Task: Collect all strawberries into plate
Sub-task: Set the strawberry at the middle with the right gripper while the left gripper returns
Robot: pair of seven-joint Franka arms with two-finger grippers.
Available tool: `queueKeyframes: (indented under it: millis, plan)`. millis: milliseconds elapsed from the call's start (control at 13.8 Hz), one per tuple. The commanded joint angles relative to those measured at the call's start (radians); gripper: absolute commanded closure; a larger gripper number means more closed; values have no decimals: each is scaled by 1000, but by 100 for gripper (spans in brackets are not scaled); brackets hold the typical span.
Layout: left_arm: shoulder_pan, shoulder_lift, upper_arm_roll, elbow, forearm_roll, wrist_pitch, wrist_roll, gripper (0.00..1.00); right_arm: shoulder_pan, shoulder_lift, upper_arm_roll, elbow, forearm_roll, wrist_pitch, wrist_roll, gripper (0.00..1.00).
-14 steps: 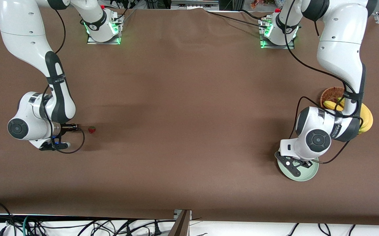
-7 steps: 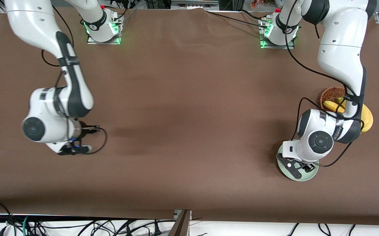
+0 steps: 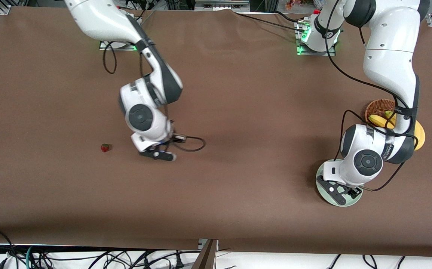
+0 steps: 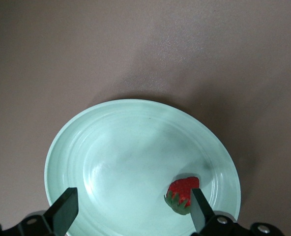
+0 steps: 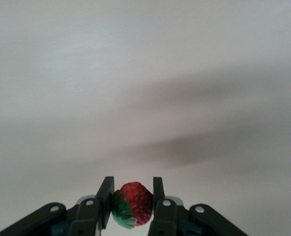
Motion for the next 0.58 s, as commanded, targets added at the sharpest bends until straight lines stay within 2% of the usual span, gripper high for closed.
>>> queueKeyframes:
  millis: [0, 72, 217, 434, 506]
  plan:
    - [12, -11, -14, 7, 23, -27, 7, 0, -10, 71, 93, 38, 6, 142, 142, 80]
    - [12, -11, -14, 9, 23, -27, 7, 0, 5, 97, 117, 38, 6, 219, 179, 80]
    - [12, -11, -14, 7, 23, -27, 9, 0, 65, 141, 122, 38, 4, 362, 227, 80]
    - [13, -13, -17, 7, 23, -30, 7, 0, 114, 192, 122, 44, 4, 450, 244, 78]
    - [13, -25, -20, 4, 20, -50, 4, 0, 122, 203, 122, 44, 4, 463, 245, 68]
